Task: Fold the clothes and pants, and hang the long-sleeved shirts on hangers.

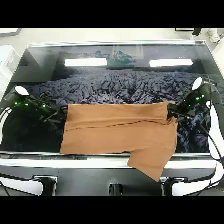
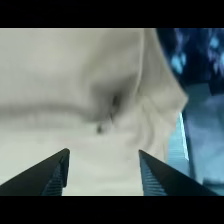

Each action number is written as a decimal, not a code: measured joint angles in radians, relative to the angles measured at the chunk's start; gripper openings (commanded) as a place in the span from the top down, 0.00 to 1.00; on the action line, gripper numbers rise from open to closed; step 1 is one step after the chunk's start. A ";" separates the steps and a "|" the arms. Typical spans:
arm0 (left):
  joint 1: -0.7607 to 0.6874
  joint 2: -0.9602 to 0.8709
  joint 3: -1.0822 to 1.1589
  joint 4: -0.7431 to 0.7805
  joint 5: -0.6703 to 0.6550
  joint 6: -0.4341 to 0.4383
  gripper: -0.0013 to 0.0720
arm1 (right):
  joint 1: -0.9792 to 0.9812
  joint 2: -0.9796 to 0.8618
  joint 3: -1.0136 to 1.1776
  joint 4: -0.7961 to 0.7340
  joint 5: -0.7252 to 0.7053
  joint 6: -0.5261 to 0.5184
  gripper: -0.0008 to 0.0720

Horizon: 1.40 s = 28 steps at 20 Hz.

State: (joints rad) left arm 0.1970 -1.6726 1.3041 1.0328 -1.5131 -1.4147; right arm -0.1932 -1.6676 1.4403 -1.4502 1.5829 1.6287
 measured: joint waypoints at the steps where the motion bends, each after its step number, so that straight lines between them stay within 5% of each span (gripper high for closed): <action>1: 0.020 0.010 0.005 0.011 -0.028 0.000 0.27 | -0.013 0.009 0.001 -0.011 0.026 -0.007 0.28; 9: 0.145 0.270 -0.373 0.131 -0.020 0.081 0.38 | -0.182 0.138 -0.100 -0.016 0.115 -0.014 0.29; 16: 0.151 0.341 -0.688 0.011 0.115 0.209 0.42 | -0.205 0.192 -0.175 -0.008 0.120 -0.026 0.29; 17: 0.146 0.343 -0.702 -0.001 0.129 0.216 0.52 | -0.206 0.194 -0.177 -0.005 0.124 -0.029 0.29; 19: 0.134 0.345 -0.721 -0.015 0.171 0.223 0.96 | -0.207 0.196 -0.180 -0.005 0.133 -0.029 0.29; 23: 0.124 0.348 -0.736 -0.034 0.209 0.218 0.95 | -0.207 0.242 -0.259 -0.027 0.129 -0.032 0.20; 28: 0.121 0.350 -0.740 -0.042 0.223 0.219 0.95 | -0.207 0.357 -0.614 0.010 0.020 -0.092 0.20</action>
State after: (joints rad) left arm 0.3176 -1.3224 0.5640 0.9909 -1.2900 -1.1957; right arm -0.4004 -1.3102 0.8261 -1.4399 1.6032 1.5364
